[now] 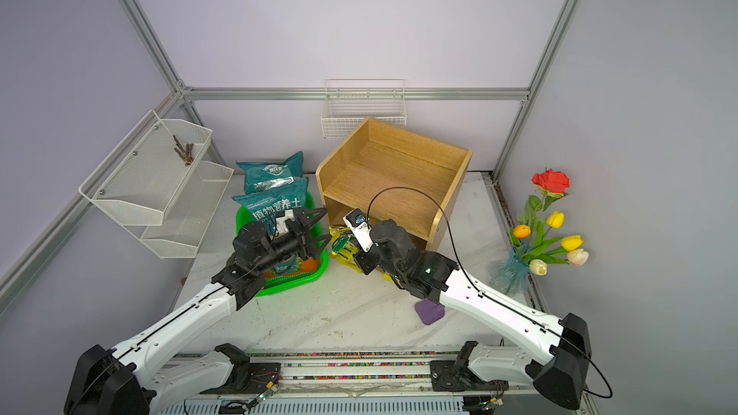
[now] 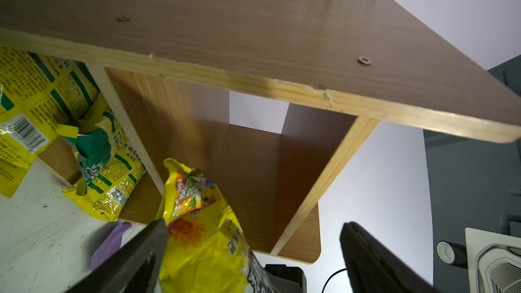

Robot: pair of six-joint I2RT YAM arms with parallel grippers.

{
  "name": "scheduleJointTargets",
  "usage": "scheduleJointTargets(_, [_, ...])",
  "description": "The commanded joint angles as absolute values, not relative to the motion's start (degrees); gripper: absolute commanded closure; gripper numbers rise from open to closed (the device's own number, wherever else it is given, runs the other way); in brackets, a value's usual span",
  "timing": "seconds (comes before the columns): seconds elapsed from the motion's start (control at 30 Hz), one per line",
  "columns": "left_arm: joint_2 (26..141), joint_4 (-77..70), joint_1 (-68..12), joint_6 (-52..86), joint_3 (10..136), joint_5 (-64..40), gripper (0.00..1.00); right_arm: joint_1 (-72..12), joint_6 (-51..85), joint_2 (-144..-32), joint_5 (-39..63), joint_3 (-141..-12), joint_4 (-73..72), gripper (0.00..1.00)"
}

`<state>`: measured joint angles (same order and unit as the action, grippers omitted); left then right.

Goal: Take down the fertilizer bag from the shelf
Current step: Pick up the fertilizer bag from the shelf.

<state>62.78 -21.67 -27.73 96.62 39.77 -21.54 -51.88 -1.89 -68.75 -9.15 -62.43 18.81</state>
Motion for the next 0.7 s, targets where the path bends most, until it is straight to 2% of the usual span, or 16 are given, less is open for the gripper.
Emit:
scheduleJointTargets(0.0, [63.3, -26.9, -28.7, 99.7, 37.0, -21.4, 0.0, -52.7, -3.4, -66.4, -10.3, -61.6, 8.2, 1.0])
scheduleJointTargets(0.23, [64.0, -23.8, -29.4, 98.6, 39.7, -24.8, 0.0, -54.1, -7.9, -65.9, -17.6, -60.3, 5.2, 1.0])
scheduleJointTargets(0.5, [59.8, -6.1, -29.4, 87.6, 43.2, -22.0, 0.0, -54.3, -11.3, -64.4, -23.8, -59.9, 4.3, 1.0])
scheduleJointTargets(0.67, [60.4, -13.9, -29.4, 92.8, 41.0, -22.0, 0.0, -54.4, -9.8, -64.4, -19.5, -59.5, 2.1, 1.0])
